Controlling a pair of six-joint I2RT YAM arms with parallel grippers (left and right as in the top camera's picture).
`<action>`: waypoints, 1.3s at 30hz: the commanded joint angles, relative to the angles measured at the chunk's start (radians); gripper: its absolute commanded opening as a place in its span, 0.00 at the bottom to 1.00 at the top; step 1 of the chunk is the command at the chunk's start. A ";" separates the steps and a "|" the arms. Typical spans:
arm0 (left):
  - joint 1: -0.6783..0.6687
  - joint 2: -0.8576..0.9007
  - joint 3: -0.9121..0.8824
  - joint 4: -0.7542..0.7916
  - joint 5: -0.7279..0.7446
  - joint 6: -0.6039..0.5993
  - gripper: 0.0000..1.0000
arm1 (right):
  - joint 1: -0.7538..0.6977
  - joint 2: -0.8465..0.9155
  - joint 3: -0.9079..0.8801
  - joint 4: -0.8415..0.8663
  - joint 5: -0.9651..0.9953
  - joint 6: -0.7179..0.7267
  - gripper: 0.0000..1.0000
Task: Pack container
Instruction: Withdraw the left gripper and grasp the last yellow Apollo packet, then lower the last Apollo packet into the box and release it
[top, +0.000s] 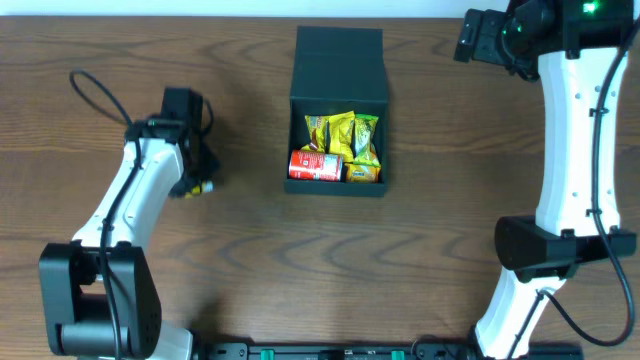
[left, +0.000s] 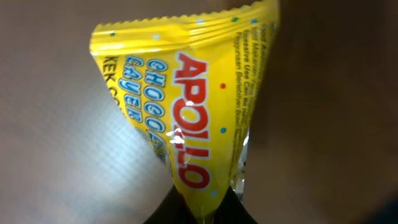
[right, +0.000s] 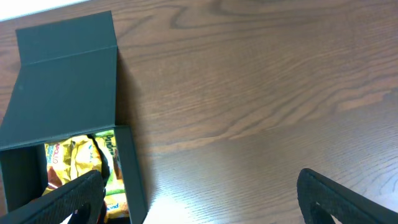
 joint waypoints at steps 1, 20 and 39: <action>-0.063 -0.001 0.125 0.018 0.016 0.151 0.06 | -0.005 -0.002 0.003 0.001 0.001 -0.014 0.99; -0.377 0.177 0.287 0.262 0.095 0.470 0.06 | -0.005 -0.002 0.003 -0.018 0.004 -0.014 0.97; -0.410 0.352 0.439 0.027 0.046 0.294 0.06 | -0.004 -0.002 0.003 -0.089 0.004 -0.010 0.98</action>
